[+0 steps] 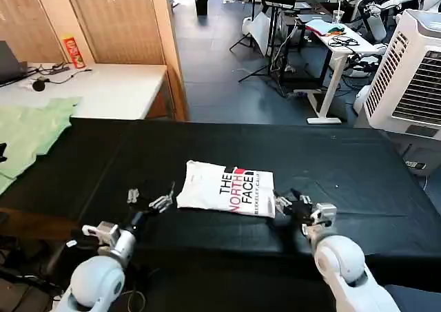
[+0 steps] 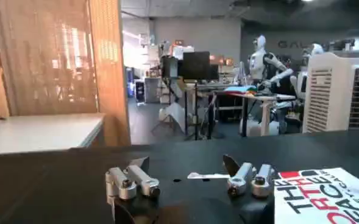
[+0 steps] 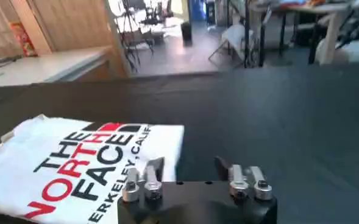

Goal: Fold and organize the clothes.

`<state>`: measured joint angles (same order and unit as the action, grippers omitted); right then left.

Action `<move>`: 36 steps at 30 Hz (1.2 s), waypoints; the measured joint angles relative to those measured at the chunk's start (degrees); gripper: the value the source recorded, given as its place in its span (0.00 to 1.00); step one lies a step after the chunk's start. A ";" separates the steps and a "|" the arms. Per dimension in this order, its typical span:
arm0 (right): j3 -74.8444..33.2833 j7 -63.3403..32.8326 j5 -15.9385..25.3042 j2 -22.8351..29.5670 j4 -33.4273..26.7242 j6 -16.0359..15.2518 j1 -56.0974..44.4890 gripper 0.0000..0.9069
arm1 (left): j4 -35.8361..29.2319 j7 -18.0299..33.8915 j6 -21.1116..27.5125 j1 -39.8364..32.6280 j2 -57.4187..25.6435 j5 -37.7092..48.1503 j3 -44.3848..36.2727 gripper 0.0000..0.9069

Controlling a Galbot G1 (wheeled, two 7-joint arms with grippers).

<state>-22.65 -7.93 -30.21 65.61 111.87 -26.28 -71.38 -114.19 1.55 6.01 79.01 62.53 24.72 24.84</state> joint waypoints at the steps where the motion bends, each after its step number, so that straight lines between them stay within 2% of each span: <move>1: -0.26 -0.01 1.29 -0.32 0.73 1.22 -1.04 0.97 | 0.15 -0.01 -0.32 0.14 0.05 -0.41 -0.01 0.97; 7: -2.27 -0.68 7.99 -1.84 4.24 9.37 -8.93 0.97 | -1.55 3.84 2.04 2.31 -0.37 -0.80 -0.18 0.97; 12: -4.59 -1.14 13.78 -1.48 7.11 19.37 -17.96 0.97 | -5.51 5.32 1.28 7.26 -0.63 0.63 1.44 0.97; 16: -6.10 -1.02 16.56 -1.15 8.52 26.09 -24.34 0.97 | -8.32 6.31 0.87 12.43 -0.10 0.62 3.31 0.97; 18: -7.15 -1.38 17.06 -1.25 9.57 28.00 -27.44 0.97 | -9.59 7.01 0.87 15.20 0.00 0.66 4.32 0.97; 22: -9.42 -3.23 17.14 -1.84 12.55 28.12 -34.06 0.97 | -12.36 8.33 1.97 21.06 -0.75 3.47 6.58 0.97; 26: -10.84 -4.78 14.77 -2.07 15.77 25.03 -39.59 0.97 | -14.90 9.46 4.55 24.90 -0.97 6.02 8.82 0.97; 33: -9.87 -5.91 10.92 -0.87 20.48 18.92 -42.13 0.97 | -17.05 10.55 8.19 25.90 -0.96 6.87 9.49 0.97; 36: -9.68 -5.98 10.87 -0.71 21.10 18.41 -42.60 0.97 | -17.58 11.00 9.75 25.95 -1.20 8.10 9.69 0.97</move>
<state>-32.33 -13.90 -19.34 64.90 132.97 -7.87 -113.98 -131.77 12.55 15.76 104.97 61.33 32.82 34.52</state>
